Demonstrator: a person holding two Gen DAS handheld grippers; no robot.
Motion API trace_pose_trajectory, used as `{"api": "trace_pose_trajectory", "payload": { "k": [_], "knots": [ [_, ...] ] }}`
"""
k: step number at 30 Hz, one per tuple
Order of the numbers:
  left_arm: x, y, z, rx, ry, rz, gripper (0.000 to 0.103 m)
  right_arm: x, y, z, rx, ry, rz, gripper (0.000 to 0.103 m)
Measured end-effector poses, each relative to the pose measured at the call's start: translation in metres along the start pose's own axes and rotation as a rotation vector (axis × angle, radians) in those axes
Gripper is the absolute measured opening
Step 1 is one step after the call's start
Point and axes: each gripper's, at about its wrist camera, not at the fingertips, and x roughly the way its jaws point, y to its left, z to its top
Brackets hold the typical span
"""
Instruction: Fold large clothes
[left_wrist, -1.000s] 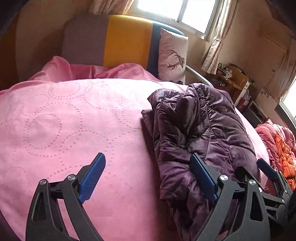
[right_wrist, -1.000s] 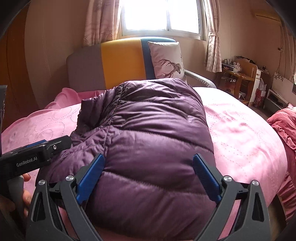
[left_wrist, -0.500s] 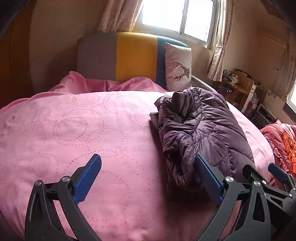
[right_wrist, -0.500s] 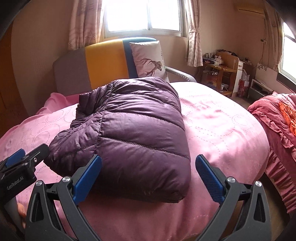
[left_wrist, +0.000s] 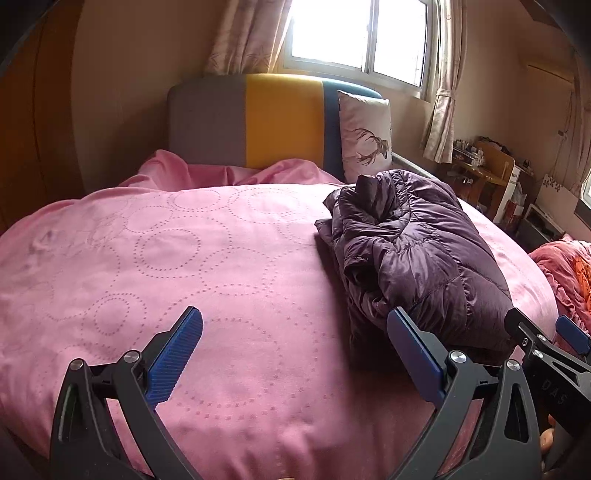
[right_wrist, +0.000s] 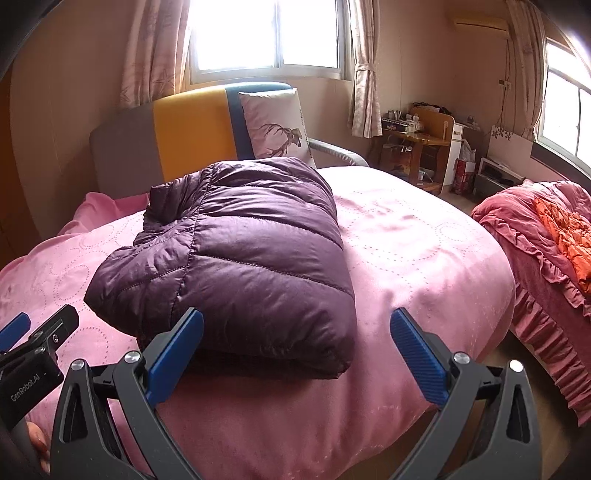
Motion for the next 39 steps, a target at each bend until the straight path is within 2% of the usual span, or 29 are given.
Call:
{"api": "trace_pose_trajectory", "payload": {
  "k": [10,39],
  "knots": [
    [-0.012,-0.002,-0.004,0.012,-0.039,0.048,0.099,-0.009,0.002,0.002,-0.019,-0.022,0.013,0.101],
    [-0.015,0.002,-0.007,-0.011,-0.034,0.037,0.099,-0.009,0.008,0.003,-0.031,-0.041,0.018,0.101]
  ]
}}
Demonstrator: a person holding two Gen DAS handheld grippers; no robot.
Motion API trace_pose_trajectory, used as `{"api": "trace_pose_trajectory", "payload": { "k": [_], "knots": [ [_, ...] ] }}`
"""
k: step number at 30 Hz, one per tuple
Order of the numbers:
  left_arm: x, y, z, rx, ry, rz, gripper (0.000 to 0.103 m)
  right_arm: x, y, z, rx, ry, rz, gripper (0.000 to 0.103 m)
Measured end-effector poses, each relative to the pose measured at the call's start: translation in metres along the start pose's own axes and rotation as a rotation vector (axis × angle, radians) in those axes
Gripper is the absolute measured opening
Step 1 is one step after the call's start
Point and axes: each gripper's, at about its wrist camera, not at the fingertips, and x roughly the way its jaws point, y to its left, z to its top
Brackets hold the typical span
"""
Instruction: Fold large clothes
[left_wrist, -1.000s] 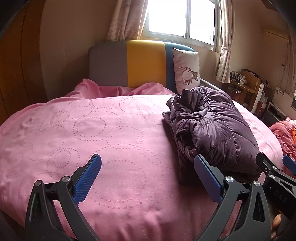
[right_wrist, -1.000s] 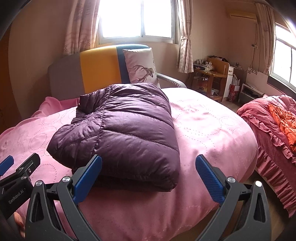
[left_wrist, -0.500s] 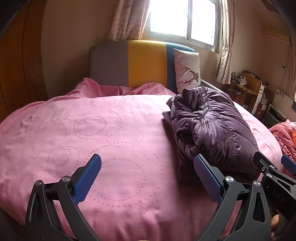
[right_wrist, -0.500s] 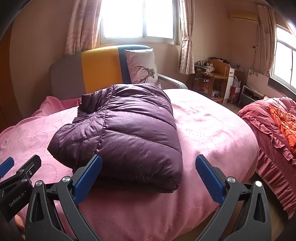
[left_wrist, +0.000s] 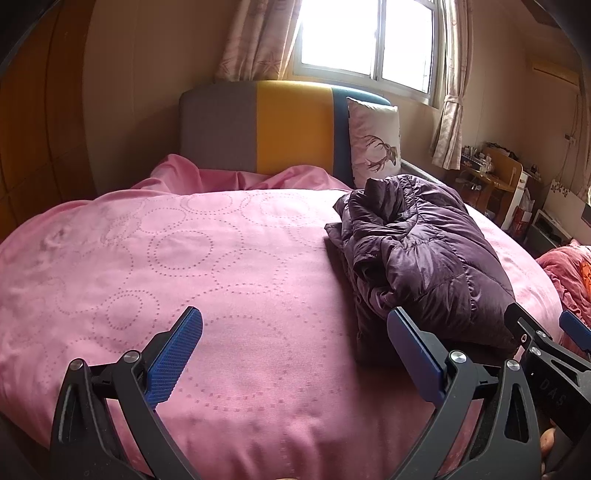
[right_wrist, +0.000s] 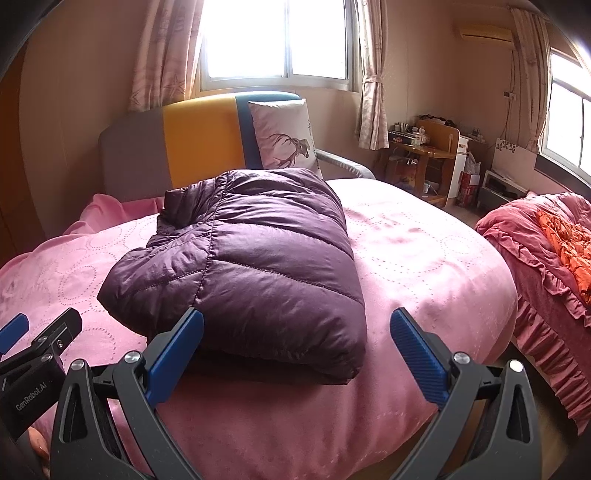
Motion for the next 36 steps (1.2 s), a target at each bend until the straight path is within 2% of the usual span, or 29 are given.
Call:
{"api": "trace_pose_trajectory", "payload": {
  "k": [36],
  "knots": [
    [-0.0069,-0.0036,0.0012,0.004,-0.014,-0.006,0.099,-0.0033,-0.0023,0.0016,0.001,0.004,0.016,0.101]
  ]
}}
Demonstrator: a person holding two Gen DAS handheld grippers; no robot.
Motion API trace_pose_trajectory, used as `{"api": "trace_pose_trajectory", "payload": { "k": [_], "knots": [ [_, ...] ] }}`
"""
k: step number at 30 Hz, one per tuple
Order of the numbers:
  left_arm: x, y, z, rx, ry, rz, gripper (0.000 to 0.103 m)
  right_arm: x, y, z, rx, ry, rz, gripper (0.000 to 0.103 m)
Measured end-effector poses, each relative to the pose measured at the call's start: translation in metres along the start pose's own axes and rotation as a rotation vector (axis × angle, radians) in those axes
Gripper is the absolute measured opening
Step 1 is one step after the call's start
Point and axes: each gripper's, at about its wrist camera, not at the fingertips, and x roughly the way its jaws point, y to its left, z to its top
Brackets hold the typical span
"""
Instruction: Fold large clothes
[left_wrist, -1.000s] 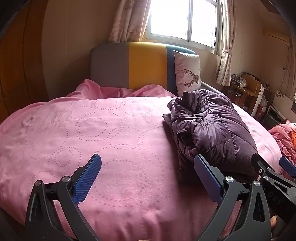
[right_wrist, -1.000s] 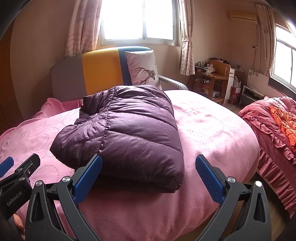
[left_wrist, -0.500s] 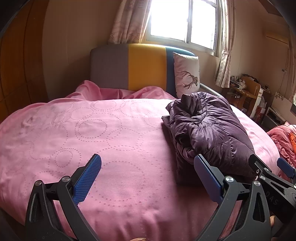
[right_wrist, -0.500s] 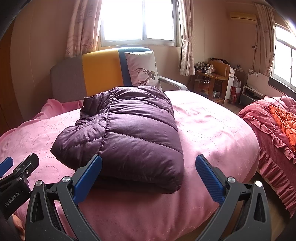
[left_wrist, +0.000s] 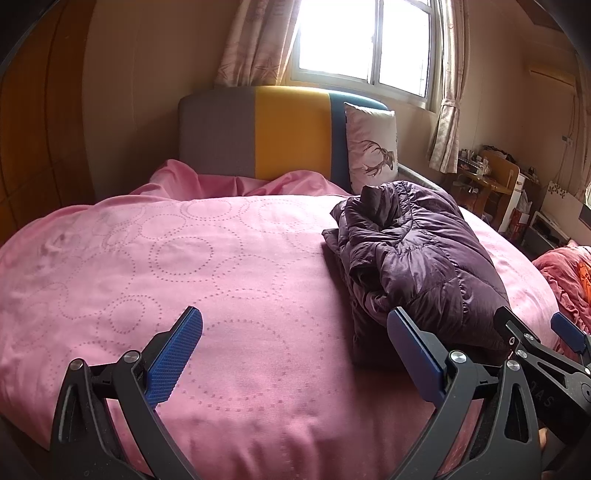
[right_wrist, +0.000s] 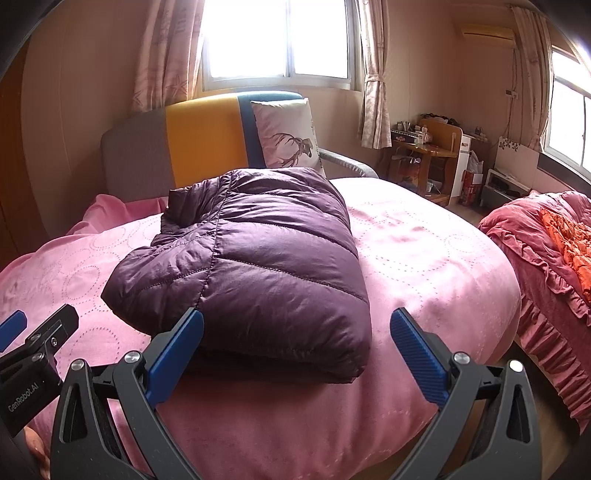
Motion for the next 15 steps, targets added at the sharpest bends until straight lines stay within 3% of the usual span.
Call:
{"api": "trace_pose_trajectory", "payload": {
  "k": [15],
  "knots": [
    [0.010,0.007,-0.002,-0.015,0.031,-0.001,0.099,0.006,0.000,0.000,-0.011,0.002,0.005,0.101]
  ]
}}
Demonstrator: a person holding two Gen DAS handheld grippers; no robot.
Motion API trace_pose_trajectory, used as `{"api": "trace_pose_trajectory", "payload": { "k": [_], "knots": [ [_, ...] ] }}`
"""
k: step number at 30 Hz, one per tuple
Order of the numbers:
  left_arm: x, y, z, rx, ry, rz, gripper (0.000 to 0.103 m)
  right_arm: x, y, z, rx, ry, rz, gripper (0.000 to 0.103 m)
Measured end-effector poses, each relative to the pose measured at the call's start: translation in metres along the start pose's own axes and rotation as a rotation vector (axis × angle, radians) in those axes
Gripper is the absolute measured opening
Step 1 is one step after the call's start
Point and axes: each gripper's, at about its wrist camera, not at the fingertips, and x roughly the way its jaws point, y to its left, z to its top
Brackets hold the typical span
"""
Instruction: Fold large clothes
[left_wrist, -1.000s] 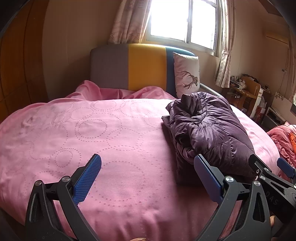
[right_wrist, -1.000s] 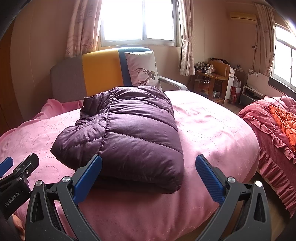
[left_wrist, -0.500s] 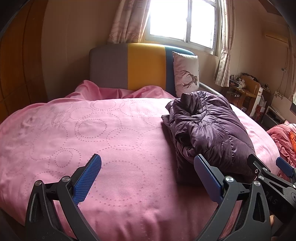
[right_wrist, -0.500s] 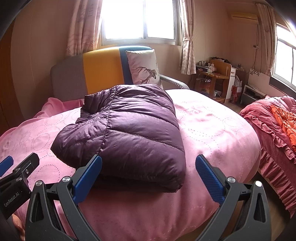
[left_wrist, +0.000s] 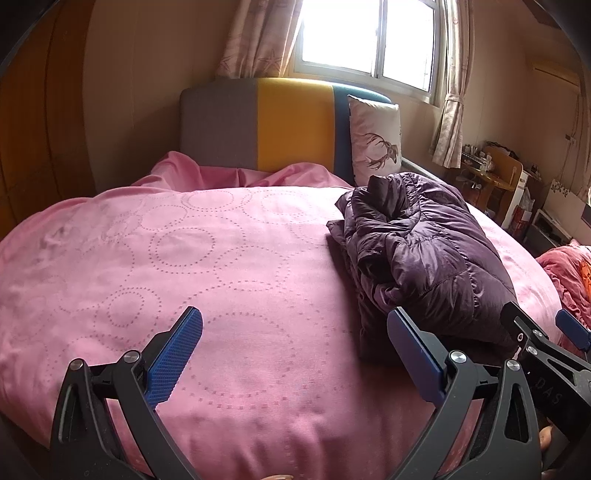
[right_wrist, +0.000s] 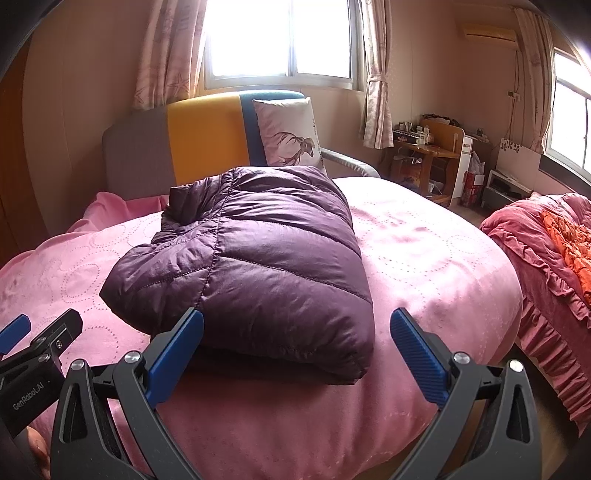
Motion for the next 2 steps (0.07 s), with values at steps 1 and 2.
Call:
{"api": "trace_pose_trajectory", "payload": {
  "k": [1,2],
  "knots": [
    [0.0004,0.0006,0.0000,-0.005,0.005,-0.004,0.099,0.0005,0.0002,-0.0003,-0.001,0.002,0.000,0.101],
    [0.0015,0.0017,-0.0001,-0.008,0.010,-0.006,0.099,0.0013,0.0002,-0.0006,-0.001,0.005,0.000,0.101]
  ]
}}
